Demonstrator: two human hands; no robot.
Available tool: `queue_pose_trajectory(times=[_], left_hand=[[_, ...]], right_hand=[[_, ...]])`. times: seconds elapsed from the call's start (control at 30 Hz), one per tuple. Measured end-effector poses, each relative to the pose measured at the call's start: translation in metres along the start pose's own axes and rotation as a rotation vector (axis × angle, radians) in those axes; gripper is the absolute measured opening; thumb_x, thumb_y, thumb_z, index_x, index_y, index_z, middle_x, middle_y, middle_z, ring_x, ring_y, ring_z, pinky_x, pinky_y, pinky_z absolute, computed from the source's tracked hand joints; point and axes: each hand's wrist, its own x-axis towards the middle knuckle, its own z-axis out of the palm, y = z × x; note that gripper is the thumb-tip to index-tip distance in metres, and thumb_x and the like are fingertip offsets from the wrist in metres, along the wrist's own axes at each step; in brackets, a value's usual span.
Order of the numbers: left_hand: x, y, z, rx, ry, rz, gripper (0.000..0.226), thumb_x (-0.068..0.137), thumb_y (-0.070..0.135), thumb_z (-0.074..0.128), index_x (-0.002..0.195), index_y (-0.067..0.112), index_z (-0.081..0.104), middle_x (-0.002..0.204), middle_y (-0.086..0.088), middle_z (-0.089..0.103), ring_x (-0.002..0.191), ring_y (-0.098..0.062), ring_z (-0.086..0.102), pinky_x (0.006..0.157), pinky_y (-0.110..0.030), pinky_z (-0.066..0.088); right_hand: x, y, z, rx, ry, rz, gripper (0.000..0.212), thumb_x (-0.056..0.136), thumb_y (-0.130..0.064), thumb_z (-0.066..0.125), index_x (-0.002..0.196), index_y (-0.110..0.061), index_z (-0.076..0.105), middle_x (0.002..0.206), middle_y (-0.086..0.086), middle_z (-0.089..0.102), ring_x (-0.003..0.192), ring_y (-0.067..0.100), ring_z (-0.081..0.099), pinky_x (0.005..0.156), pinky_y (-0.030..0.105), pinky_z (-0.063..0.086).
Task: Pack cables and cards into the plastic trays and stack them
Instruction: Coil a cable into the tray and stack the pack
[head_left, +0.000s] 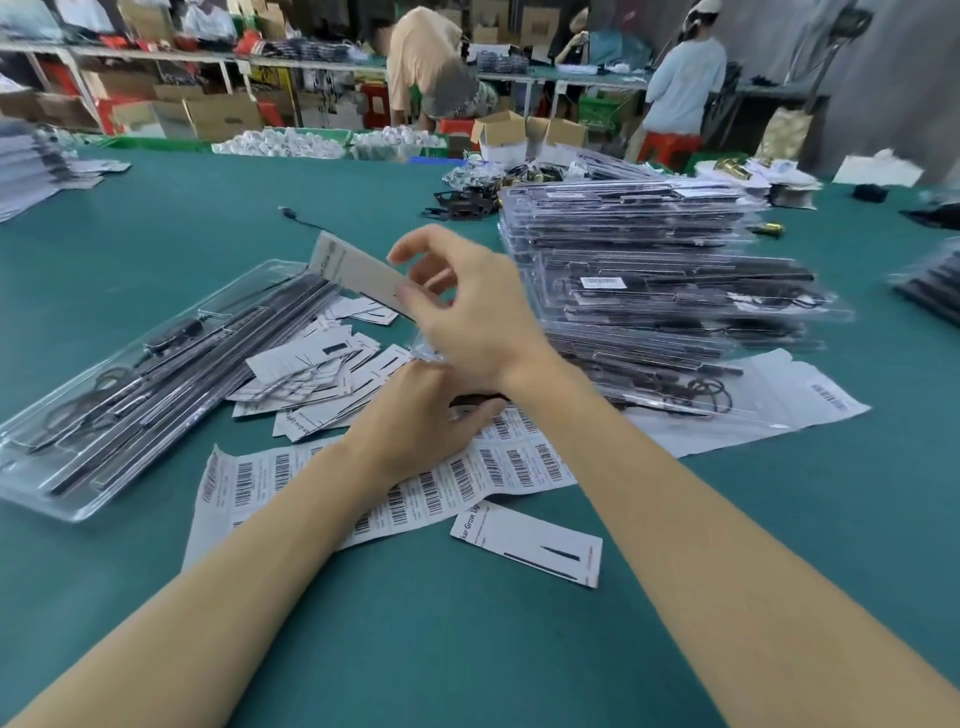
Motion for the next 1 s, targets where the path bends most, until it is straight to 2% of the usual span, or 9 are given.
queue_pose_trajectory(times=[0.07,0.13,0.23,0.3,0.37,0.53,0.7,0.9,1.0], left_hand=[[-0.001,0.0,0.001,-0.028,0.028,-0.022,0.022,0.081,0.03,0.052,0.067,0.019,0.065,0.052,0.021,0.047,0.06,0.0,0.049,0.054,-0.006,0.034],[-0.001,-0.003,0.001,-0.051,-0.029,0.019,0.02,0.083,0.031,0.054,0.081,0.023,0.072,0.068,0.018,0.064,0.064,0.002,0.057,0.063,-0.004,0.042],[0.001,-0.009,0.002,-0.055,-0.06,0.113,0.02,0.091,0.025,0.064,0.097,0.011,0.078,0.091,0.001,0.076,0.075,-0.018,0.07,0.068,-0.032,0.058],[0.001,-0.014,0.001,-0.048,-0.076,0.132,0.017,0.089,0.016,0.067,0.098,0.008,0.078,0.096,-0.004,0.077,0.084,-0.025,0.072,0.071,-0.039,0.059],[0.001,-0.017,0.0,-0.033,-0.1,0.126,0.014,0.089,0.01,0.067,0.098,0.004,0.076,0.094,-0.008,0.076,0.084,-0.029,0.071,0.071,-0.042,0.058],[0.002,-0.017,0.0,-0.038,-0.11,0.096,0.015,0.093,0.015,0.068,0.104,0.019,0.077,0.09,0.005,0.075,0.077,-0.014,0.066,0.072,-0.028,0.052],[0.001,-0.014,-0.002,0.021,-0.1,0.071,0.008,0.09,0.016,0.07,0.09,0.02,0.076,0.076,0.008,0.073,0.064,-0.003,0.048,0.06,-0.02,0.04],[0.002,-0.013,-0.008,-0.043,-0.238,0.014,0.025,0.099,0.036,0.053,0.104,0.026,0.075,0.088,0.009,0.074,0.075,-0.012,0.064,0.071,-0.036,0.052],[0.001,-0.012,-0.008,-0.033,-0.242,0.065,0.029,0.103,0.041,0.052,0.095,0.025,0.076,0.081,0.008,0.072,0.068,-0.012,0.059,0.066,-0.037,0.049]], right_hand=[[-0.042,0.013,-0.013,-0.107,0.12,-0.111,0.01,0.088,-0.009,0.071,0.096,-0.015,0.072,0.09,-0.008,0.071,0.085,0.013,0.064,0.077,0.028,0.054],[-0.077,0.028,-0.027,-0.212,0.231,-0.185,0.008,0.087,-0.008,0.073,0.093,-0.013,0.074,0.093,-0.007,0.072,0.09,0.015,0.064,0.079,0.033,0.054],[-0.11,0.043,-0.041,-0.264,0.23,-0.207,0.009,0.086,-0.007,0.077,0.092,-0.012,0.077,0.093,-0.006,0.073,0.086,0.011,0.066,0.074,0.03,0.055],[-0.116,0.045,-0.04,-0.303,0.176,-0.181,0.009,0.084,-0.007,0.079,0.09,-0.014,0.078,0.09,-0.006,0.073,0.081,0.012,0.067,0.067,0.032,0.056],[-0.114,0.043,-0.038,-0.432,0.209,-0.176,0.009,0.081,-0.009,0.08,0.083,-0.017,0.077,0.083,-0.007,0.073,0.076,0.015,0.066,0.06,0.033,0.055],[-0.109,0.046,-0.04,-0.554,0.277,-0.156,0.014,0.075,-0.003,0.078,0.073,-0.015,0.072,0.072,-0.003,0.065,0.068,0.019,0.06,0.05,0.032,0.049],[-0.105,0.044,-0.035,-0.618,0.218,-0.208,0.014,0.076,-0.001,0.077,0.071,-0.011,0.068,0.07,0.0,0.059,0.064,0.019,0.055,0.046,0.028,0.044],[-0.104,0.047,-0.039,-0.487,0.094,-0.155,0.009,0.08,-0.003,0.078,0.085,-0.01,0.076,0.079,0.002,0.066,0.076,0.021,0.061,0.058,0.037,0.053],[-0.1,0.046,-0.037,-0.506,0.054,-0.113,0.01,0.083,-0.006,0.075,0.089,-0.015,0.077,0.083,-0.001,0.067,0.081,0.02,0.059,0.064,0.038,0.053]])
